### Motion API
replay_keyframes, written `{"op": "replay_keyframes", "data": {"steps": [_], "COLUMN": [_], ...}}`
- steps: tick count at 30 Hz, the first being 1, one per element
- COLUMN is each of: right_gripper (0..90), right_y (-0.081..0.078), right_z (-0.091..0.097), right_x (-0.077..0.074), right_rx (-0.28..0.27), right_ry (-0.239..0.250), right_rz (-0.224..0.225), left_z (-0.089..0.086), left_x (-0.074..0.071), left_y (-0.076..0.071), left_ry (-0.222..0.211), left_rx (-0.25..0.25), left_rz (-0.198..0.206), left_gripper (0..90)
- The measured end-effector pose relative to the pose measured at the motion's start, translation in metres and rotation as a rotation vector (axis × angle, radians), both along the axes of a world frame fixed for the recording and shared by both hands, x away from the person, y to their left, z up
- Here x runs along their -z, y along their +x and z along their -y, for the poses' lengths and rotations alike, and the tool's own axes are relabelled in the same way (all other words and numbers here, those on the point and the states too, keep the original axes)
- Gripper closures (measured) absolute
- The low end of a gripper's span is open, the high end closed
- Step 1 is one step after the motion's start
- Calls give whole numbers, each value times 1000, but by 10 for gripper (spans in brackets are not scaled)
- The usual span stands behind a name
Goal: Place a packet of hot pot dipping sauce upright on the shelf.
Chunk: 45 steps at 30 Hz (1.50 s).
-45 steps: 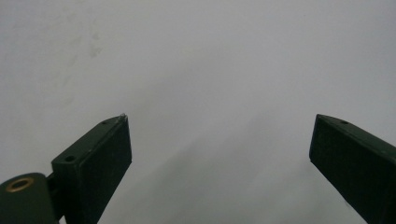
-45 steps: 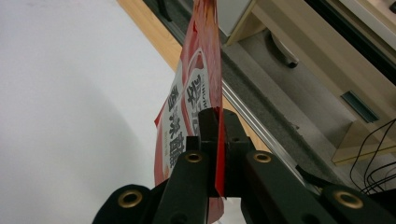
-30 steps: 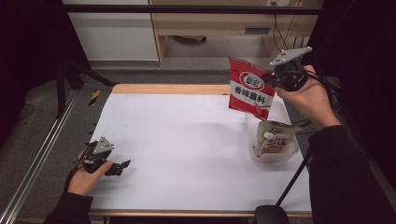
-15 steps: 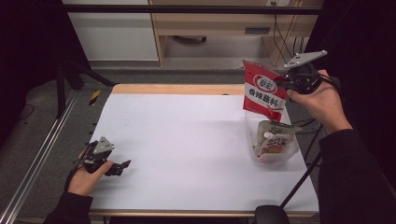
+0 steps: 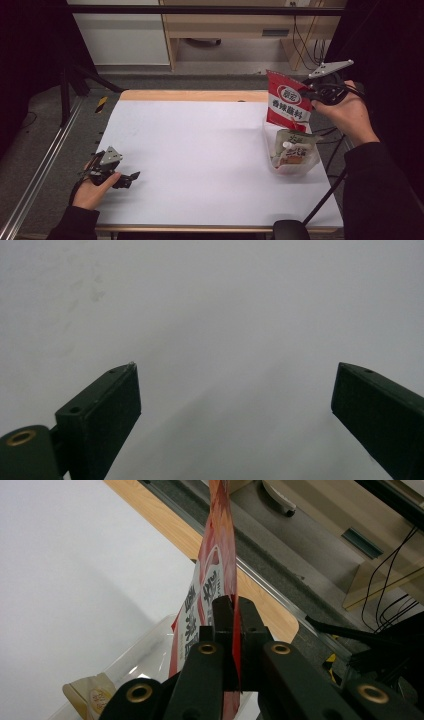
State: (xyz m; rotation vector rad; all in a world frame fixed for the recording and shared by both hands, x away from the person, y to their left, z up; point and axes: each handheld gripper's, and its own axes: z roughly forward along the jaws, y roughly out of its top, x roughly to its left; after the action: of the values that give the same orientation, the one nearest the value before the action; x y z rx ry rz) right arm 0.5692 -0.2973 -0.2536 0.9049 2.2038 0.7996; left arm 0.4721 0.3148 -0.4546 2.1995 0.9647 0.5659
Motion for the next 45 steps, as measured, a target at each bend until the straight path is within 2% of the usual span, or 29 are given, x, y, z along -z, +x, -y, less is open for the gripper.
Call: {"op": "replay_keyframes", "data": {"steps": [6,18,29,38,41,43,45], "right_gripper": [899,897,892,864,801,678,543], "right_y": [5,11,4,-4,-6,-9,-12], "right_z": [0,3,16,35,37,36,33], "right_x": [13,37,43,52,52,49,42], "right_rx": [6,20,48,105,112,123,146], "right_ry": [5,27,49,64,73,78,89], "right_rz": [-8,-52,-81,-121,-116,-88,-40], "left_z": [0,0,1,2,1,1,1], "left_x": [0,0,0,1,1,1,1], "left_y": [0,0,0,-1,-1,-1,-1], "left_ry": [1,7,9,16,16,17,17], "left_rx": [2,4,7,11,11,12,11], "left_rz": [1,-2,-3,-7,-9,-10,-11], "left_gripper": [55,55,55,55,55,55,55]}}
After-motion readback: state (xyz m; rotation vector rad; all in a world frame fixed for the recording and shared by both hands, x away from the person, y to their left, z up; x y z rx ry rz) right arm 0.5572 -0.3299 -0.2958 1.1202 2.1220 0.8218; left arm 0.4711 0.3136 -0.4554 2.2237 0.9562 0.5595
